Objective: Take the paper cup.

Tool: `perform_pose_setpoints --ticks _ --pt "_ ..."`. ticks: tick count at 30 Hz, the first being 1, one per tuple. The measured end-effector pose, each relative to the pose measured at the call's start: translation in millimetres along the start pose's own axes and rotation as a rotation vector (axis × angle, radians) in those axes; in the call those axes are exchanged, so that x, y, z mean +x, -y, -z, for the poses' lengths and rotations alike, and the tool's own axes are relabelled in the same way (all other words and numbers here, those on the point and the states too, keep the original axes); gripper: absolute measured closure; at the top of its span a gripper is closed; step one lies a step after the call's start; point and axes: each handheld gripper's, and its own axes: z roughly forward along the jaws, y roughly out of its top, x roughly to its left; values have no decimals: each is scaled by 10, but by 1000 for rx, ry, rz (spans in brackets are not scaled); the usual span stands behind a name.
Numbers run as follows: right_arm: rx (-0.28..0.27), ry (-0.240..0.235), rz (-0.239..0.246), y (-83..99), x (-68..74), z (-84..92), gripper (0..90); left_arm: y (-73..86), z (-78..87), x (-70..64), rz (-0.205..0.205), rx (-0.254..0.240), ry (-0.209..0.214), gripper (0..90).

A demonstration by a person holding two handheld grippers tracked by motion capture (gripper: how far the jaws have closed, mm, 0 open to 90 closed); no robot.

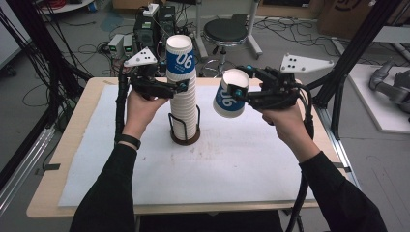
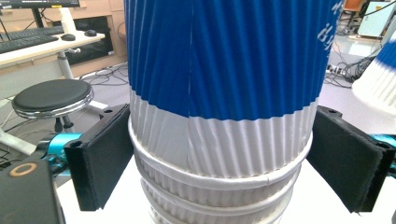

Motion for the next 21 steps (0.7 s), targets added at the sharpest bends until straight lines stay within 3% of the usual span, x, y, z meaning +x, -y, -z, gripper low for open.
perform_pose_setpoints --ticks 7,11,21 --pt "24 23 -21 319 -32 88 311 14 -2 8 -9 -3 0 113" --pt "36 27 -56 555 -73 156 311 16 -6 4 -7 -1 -1 112" --pt "55 33 -113 905 -124 203 311 22 -8 6 -9 -2 -1 112"
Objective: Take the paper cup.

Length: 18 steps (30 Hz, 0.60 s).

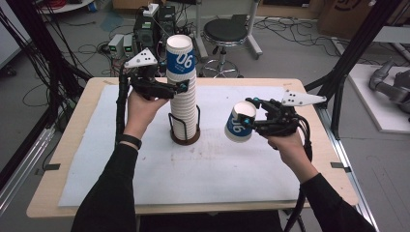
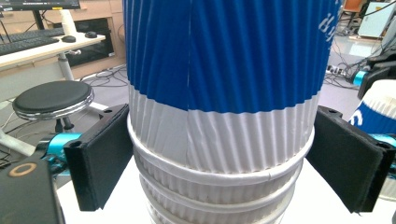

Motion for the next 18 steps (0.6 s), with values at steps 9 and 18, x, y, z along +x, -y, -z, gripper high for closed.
perform_pose_setpoints --ticks 9,18 --pt "17 0 -19 141 -35 -5 311 12 -7 -16 1 9 -2 70" --pt "29 -2 -35 288 -58 13 311 78 131 -70 9 -5 -43 69"
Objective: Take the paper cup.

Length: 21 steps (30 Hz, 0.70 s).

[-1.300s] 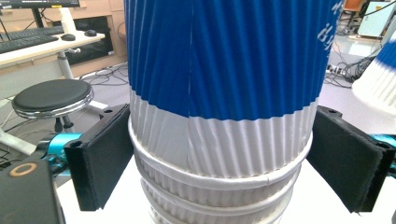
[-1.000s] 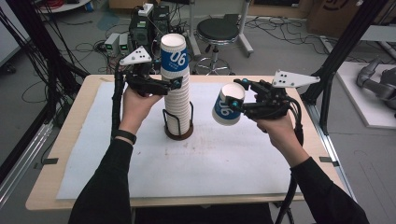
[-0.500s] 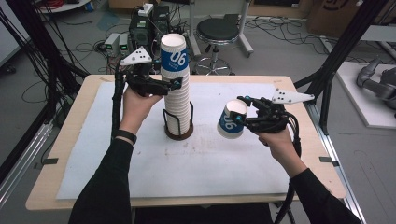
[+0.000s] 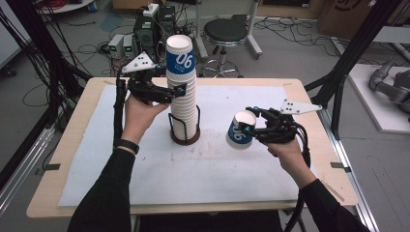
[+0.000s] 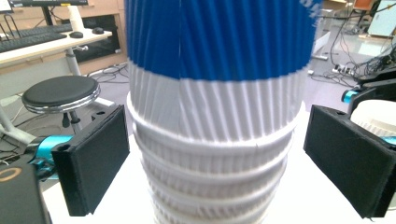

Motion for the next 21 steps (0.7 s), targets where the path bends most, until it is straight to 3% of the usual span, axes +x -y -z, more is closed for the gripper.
perform_pose_setpoints --ticks 12,21 --pt "9 -1 -1 123 8 -1 311 307 356 -107 -4 -25 -33 70" --pt "21 0 -8 222 0 -21 311 589 427 -346 -11 -11 14 70"
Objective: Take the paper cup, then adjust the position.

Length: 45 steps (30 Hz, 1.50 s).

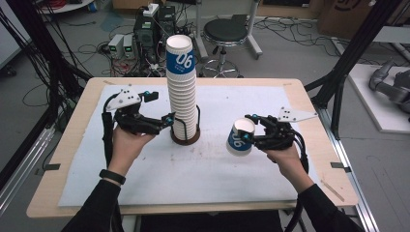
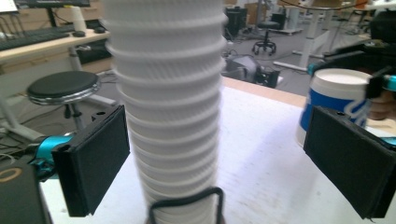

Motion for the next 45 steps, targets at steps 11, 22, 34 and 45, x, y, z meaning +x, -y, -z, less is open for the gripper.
perform_pose_setpoints --ticks 11,22,34,45 --pt "14 11 -19 100 -37 -13 311 421 0 -283 -25 18 -6 70" --pt "10 29 -26 129 -60 41 311 570 -12 -365 -27 32 6 70" --pt "-3 29 -19 118 -39 93 311 584 -181 -448 -21 42 88 70" --pt "-5 -17 -16 97 -15 32 311 602 -288 -547 -3 60 161 70"
